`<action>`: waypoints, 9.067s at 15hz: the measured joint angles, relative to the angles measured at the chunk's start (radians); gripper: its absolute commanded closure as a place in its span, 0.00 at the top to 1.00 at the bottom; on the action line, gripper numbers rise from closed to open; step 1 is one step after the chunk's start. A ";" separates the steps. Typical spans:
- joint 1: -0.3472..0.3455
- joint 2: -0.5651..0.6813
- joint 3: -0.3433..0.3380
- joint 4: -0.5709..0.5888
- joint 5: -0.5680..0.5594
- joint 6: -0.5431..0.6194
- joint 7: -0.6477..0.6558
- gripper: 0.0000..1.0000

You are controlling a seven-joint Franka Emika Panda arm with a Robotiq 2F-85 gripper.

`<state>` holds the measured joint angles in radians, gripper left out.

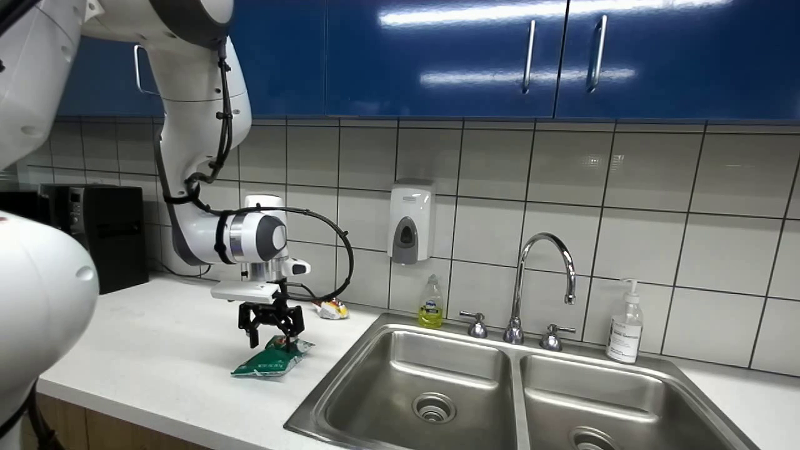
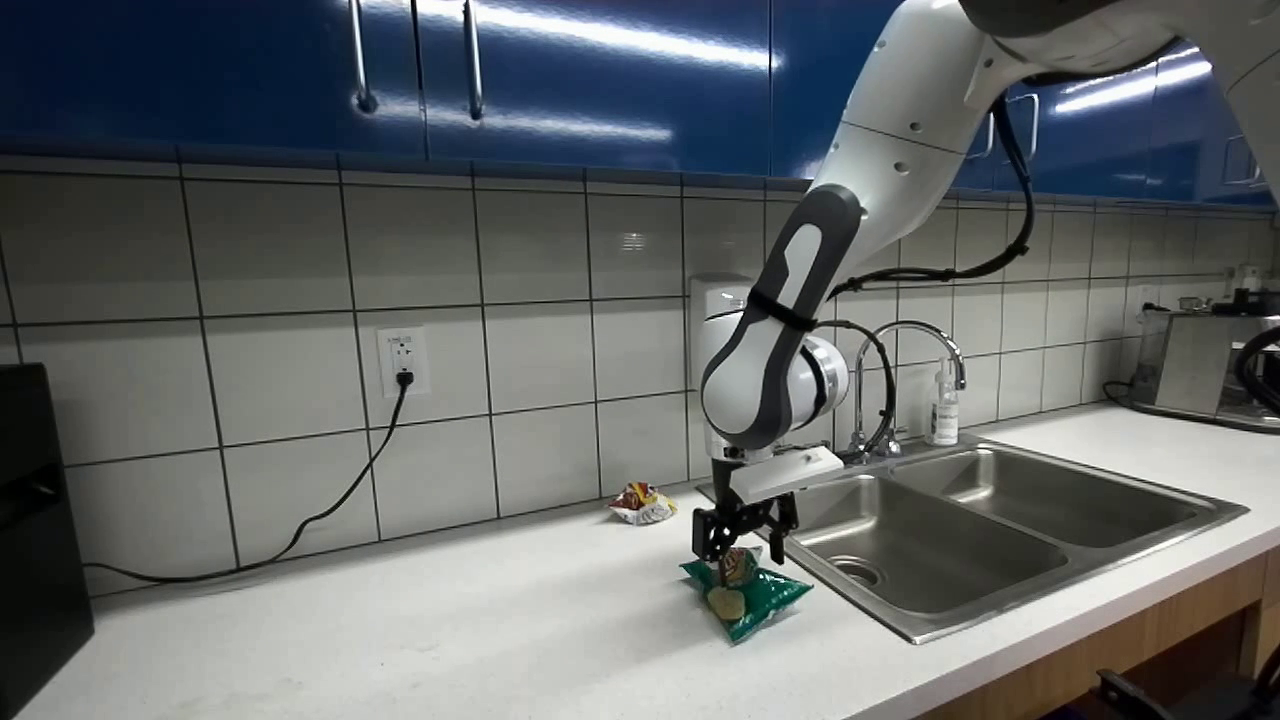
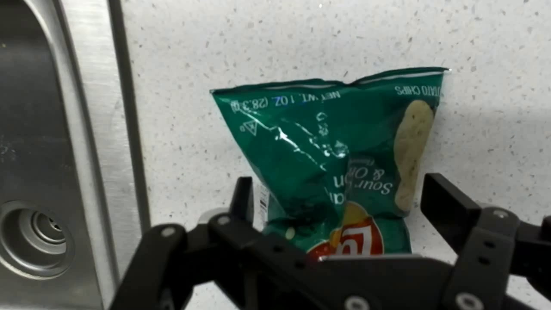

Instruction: Put the green packet in the sink on the left.

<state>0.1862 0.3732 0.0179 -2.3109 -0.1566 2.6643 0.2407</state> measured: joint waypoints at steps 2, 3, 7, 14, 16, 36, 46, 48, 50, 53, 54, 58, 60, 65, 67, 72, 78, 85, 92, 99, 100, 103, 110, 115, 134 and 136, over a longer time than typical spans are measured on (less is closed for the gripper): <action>0.004 0.011 -0.009 0.011 0.000 0.002 0.005 0.74; 0.006 0.016 -0.013 0.016 0.000 0.002 0.007 0.65; 0.007 0.029 -0.022 0.034 0.000 0.003 0.012 0.33; 0.012 0.033 -0.030 0.056 0.000 0.003 0.017 0.00; 0.013 0.027 -0.030 0.064 0.000 0.002 0.018 0.01; 0.013 -0.051 -0.040 0.069 0.009 0.002 0.032 0.01; -0.067 -0.107 -0.101 0.058 0.034 0.001 0.047 0.01; -0.097 -0.109 -0.122 0.053 0.046 0.001 0.047 0.01; -0.130 -0.110 -0.143 0.048 0.059 0.001 0.047 0.01; -0.177 -0.110 -0.177 0.043 0.075 0.002 0.047 0.01; -0.192 -0.110 -0.188 0.042 0.079 0.002 0.047 0.01; -0.248 -0.110 -0.225 0.041 0.094 0.003 0.047 0.01; -0.270 -0.107 -0.237 0.041 0.104 0.005 0.047 0.01; -0.307 -0.057 -0.255 0.045 0.126 0.059 0.047 0.01; -0.319 -0.008 -0.258 0.052 0.134 0.100 0.046 0.01; -0.335 0.151 -0.263 0.097 0.167 0.188 0.045 0.01; -0.335 0.311 -0.262 0.172 0.200 0.235 0.040 0.01; -0.340 0.415 -0.261 0.241 0.215 0.242 0.035 0.01; -0.342 0.417 -0.259 0.250 0.216 0.242 0.033 0.58; -0.337 0.371 -0.254 0.244 0.215 0.255 -0.019 1.00; -0.339 0.355 -0.247 0.238 0.212 0.251 -0.051 1.00; -0.356 0.293 -0.211 0.207 0.204 0.227 -0.174 1.00; -0.364 0.104 -0.185 0.064 0.150 0.157 -0.338 1.00; -0.358 -0.062 -0.186 -0.071 0.097 0.115 -0.361 1.00; -0.312 -0.497 -0.181 -0.372 -0.059 -0.096 -0.322 1.00; -0.312 -0.496 -0.181 -0.372 -0.059 -0.096 -0.322 1.00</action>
